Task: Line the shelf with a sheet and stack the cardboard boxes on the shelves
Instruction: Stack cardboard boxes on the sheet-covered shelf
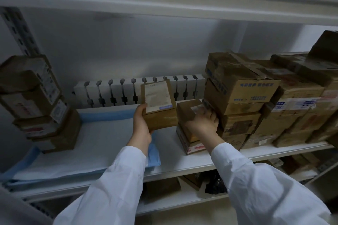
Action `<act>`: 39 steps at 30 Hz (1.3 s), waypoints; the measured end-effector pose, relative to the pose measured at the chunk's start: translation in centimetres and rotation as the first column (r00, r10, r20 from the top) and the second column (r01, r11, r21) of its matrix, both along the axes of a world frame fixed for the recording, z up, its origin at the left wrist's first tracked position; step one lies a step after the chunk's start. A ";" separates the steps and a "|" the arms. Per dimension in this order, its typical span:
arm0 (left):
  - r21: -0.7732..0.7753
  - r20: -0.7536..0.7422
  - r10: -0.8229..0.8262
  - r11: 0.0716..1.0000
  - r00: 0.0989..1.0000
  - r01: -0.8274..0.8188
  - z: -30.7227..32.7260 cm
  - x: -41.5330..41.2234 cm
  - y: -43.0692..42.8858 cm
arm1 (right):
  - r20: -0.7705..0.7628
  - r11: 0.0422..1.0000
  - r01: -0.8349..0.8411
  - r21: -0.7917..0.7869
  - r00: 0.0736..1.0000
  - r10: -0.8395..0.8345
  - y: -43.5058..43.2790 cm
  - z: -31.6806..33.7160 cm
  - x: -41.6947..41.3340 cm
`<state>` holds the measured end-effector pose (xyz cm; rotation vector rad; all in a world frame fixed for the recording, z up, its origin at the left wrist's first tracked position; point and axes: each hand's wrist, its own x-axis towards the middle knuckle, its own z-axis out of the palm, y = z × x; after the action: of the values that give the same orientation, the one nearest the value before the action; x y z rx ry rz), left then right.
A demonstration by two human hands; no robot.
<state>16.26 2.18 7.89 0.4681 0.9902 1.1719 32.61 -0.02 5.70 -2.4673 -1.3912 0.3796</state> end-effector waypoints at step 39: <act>-0.125 0.066 0.192 0.975 0.979 -0.183 -7.6 -13.7 4.2 | -0.964 0.941 0.328 -0.078 -0.267 0.013 4.0 0.2 -10.5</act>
<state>2.57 6.39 0.27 0.2365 1.0464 1.2823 22.12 4.00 5.91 -1.0651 -0.1813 1.5896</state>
